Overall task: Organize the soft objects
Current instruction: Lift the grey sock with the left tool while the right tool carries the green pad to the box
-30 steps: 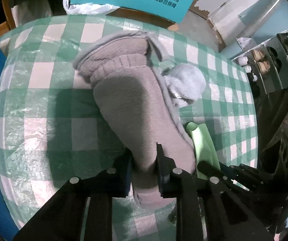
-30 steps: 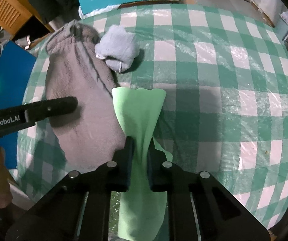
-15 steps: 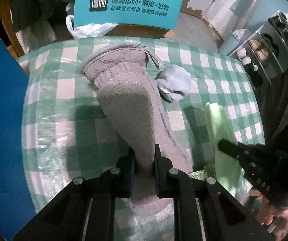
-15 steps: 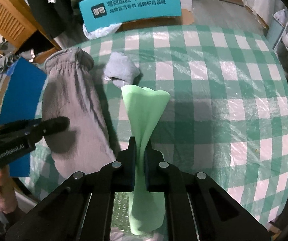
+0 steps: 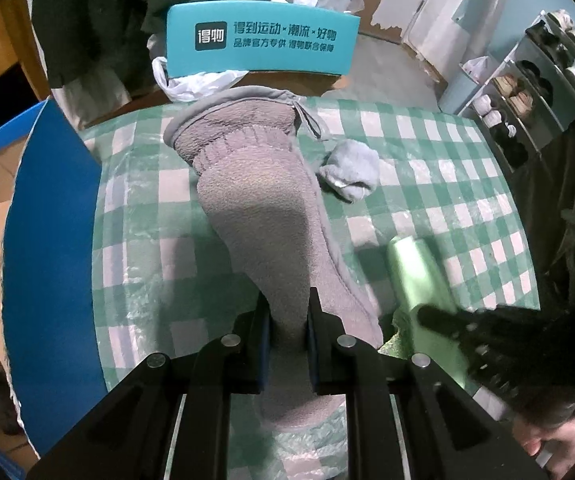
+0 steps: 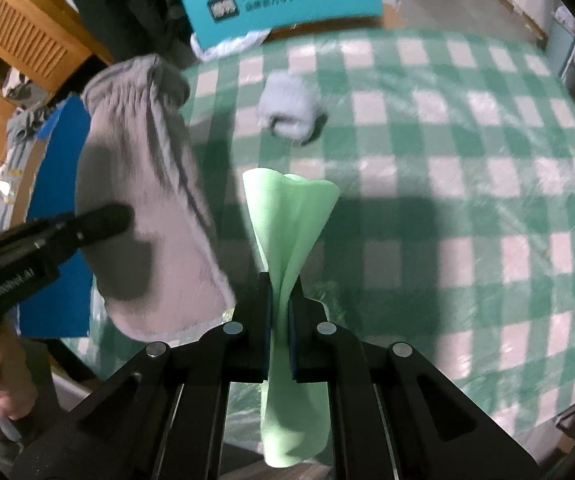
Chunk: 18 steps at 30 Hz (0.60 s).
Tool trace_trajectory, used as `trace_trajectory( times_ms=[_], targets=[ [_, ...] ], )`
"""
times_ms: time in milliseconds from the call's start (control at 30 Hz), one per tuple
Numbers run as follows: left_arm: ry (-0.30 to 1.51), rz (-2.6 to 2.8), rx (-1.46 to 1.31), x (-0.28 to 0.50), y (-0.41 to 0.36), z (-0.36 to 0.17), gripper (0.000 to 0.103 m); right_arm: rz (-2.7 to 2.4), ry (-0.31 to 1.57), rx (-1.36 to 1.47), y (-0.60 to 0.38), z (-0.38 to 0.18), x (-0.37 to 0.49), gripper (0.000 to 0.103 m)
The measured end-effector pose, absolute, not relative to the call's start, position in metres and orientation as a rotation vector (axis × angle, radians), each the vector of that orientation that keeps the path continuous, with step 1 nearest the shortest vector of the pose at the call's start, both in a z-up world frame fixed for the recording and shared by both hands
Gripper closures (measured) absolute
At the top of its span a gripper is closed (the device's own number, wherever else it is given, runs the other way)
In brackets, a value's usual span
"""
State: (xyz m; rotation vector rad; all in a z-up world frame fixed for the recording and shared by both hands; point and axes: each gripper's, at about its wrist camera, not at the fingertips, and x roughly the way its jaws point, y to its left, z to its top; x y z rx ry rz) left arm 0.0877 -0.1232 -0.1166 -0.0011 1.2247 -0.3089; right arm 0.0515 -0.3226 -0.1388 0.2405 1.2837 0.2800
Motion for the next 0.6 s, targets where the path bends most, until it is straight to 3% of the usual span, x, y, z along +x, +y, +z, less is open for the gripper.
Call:
trace_trajectory(
  times_ms=[267,600],
  targets=[
    [1.208,-0.278,0.042,0.079,-0.112,-0.113,0.089,0.252,1.373,0.177,-0.303,-0.177,0.046,0.098],
    [1.192,-0.245,0.080,0.068,-0.091,-0.108,0.089,0.241,1.337,0.160,-0.296,-0.164,0.055,0.098]
  ],
)
